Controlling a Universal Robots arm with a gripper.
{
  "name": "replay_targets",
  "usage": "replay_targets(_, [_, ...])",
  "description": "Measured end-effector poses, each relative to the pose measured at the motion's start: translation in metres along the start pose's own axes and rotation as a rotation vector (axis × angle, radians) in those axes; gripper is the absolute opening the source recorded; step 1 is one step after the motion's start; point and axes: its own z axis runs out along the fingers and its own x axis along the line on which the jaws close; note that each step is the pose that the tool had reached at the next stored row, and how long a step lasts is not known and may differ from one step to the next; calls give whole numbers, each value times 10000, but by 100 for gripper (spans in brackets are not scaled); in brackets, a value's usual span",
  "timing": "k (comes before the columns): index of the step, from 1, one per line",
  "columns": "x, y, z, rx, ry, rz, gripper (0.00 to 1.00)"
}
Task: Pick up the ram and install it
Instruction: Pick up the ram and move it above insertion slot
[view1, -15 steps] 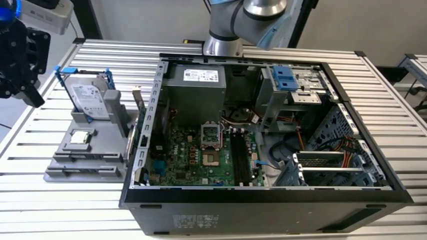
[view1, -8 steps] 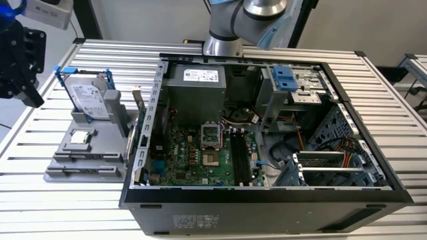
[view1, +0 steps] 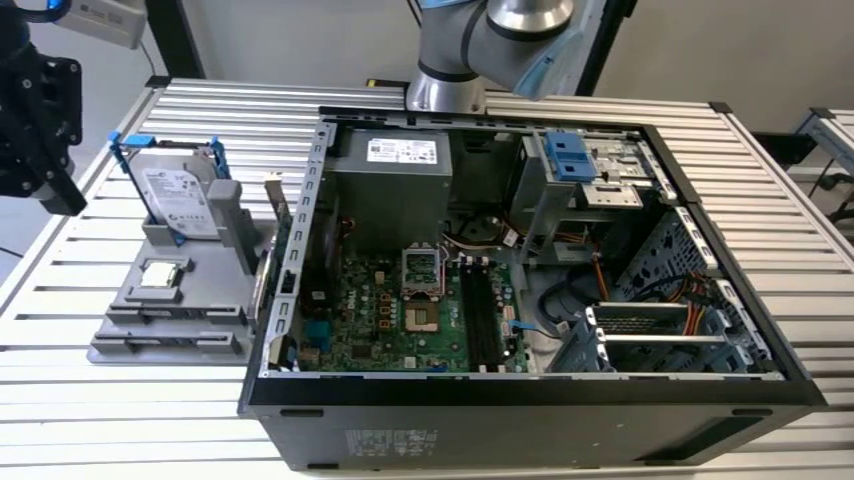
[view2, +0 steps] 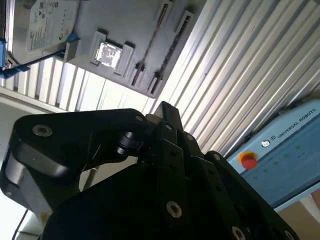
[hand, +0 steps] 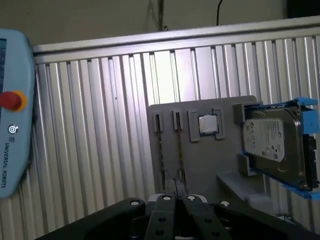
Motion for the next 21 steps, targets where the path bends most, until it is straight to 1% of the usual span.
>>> replay_targets(3, [0,0,0,-10,26,-544,0])
replay_targets(4, [0,0,0,-17,44,-926,0])
replay_targets(9, [0,0,0,-33,94,-1845,0])
replay_targets(10, [0,0,0,-35,99,-1948,0])
replay_targets(18, [0,0,0,-36,102,-1981,0])
replay_targets(19, [0,0,0,-36,102,-1985,100])
replay_targets(21, [0,0,0,-36,102,-1993,100])
